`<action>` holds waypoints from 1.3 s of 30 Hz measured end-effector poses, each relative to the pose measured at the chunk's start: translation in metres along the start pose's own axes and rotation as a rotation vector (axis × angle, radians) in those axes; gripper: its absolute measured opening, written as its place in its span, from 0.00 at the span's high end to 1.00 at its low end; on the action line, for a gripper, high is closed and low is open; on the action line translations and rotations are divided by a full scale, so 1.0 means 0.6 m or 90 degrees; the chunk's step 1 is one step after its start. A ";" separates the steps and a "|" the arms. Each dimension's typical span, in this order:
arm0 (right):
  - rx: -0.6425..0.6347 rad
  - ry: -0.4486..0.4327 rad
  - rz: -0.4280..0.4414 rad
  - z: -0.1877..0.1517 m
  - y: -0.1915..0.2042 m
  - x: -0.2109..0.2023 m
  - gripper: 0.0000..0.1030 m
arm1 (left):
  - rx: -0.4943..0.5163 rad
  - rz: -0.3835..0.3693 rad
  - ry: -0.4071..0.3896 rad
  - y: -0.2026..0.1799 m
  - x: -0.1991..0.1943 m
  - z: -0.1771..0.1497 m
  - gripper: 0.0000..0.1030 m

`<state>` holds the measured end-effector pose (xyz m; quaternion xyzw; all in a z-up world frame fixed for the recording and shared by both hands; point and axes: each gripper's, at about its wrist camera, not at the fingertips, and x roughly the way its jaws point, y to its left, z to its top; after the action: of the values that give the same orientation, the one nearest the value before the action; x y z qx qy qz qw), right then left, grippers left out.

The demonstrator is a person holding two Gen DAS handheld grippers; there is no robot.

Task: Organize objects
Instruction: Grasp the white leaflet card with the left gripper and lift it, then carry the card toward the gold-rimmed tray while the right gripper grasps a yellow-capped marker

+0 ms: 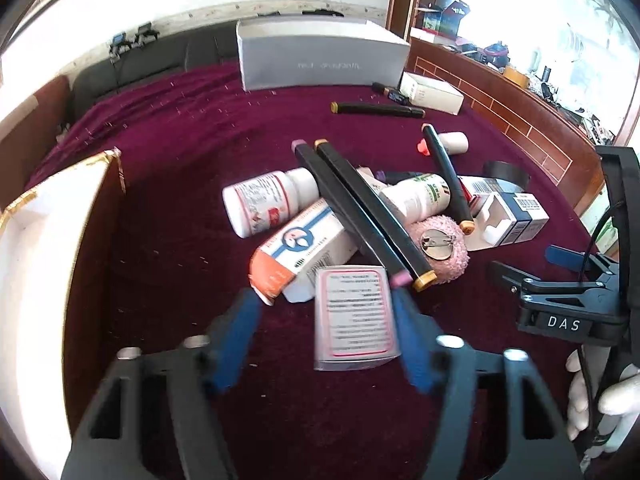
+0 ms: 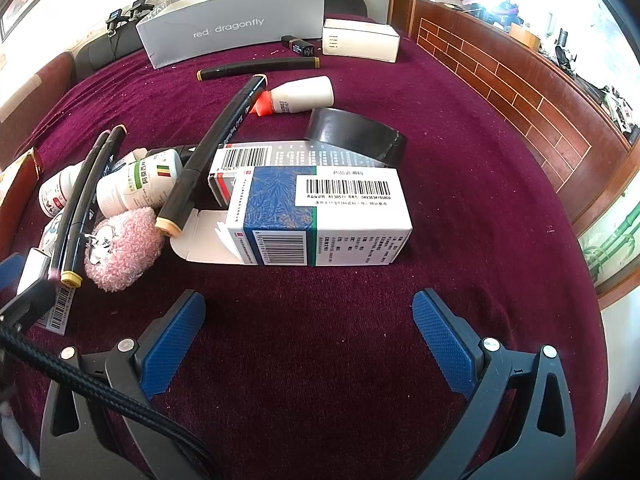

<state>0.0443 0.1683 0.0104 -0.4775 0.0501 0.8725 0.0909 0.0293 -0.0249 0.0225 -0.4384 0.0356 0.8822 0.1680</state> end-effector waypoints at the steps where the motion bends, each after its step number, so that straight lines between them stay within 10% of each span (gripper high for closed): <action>1: 0.000 0.000 0.000 0.000 0.000 0.000 0.00 | -0.002 0.002 0.007 -0.001 0.005 0.000 0.56; 11: 0.000 0.000 0.000 0.000 0.000 0.000 0.00 | -0.018 0.037 0.000 -0.010 0.015 -0.009 0.59; 13: 0.000 -0.001 0.000 0.000 0.000 0.000 0.00 | -0.031 0.022 0.001 -0.002 0.007 -0.010 0.72; 23: -0.018 0.040 0.005 0.009 -0.008 -0.009 0.03 | -0.128 -0.088 -0.075 0.076 -0.134 -0.030 0.71; 30: 0.042 -0.045 0.117 0.080 -0.030 -0.138 0.08 | -0.146 -0.131 -0.122 0.123 -0.209 -0.044 0.71; 35: 0.016 -0.001 0.182 0.135 0.036 -0.103 0.10 | -0.133 -0.099 -0.152 0.147 -0.252 -0.058 0.71; 39: 0.018 0.049 0.229 0.167 0.080 -0.059 0.31 | -0.128 -0.064 -0.168 0.175 -0.274 -0.069 0.71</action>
<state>-0.0295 0.1348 0.0942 -0.4922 0.1507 0.8551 -0.0618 0.1182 -0.1759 0.1171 -0.3343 -0.0973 0.9218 0.1706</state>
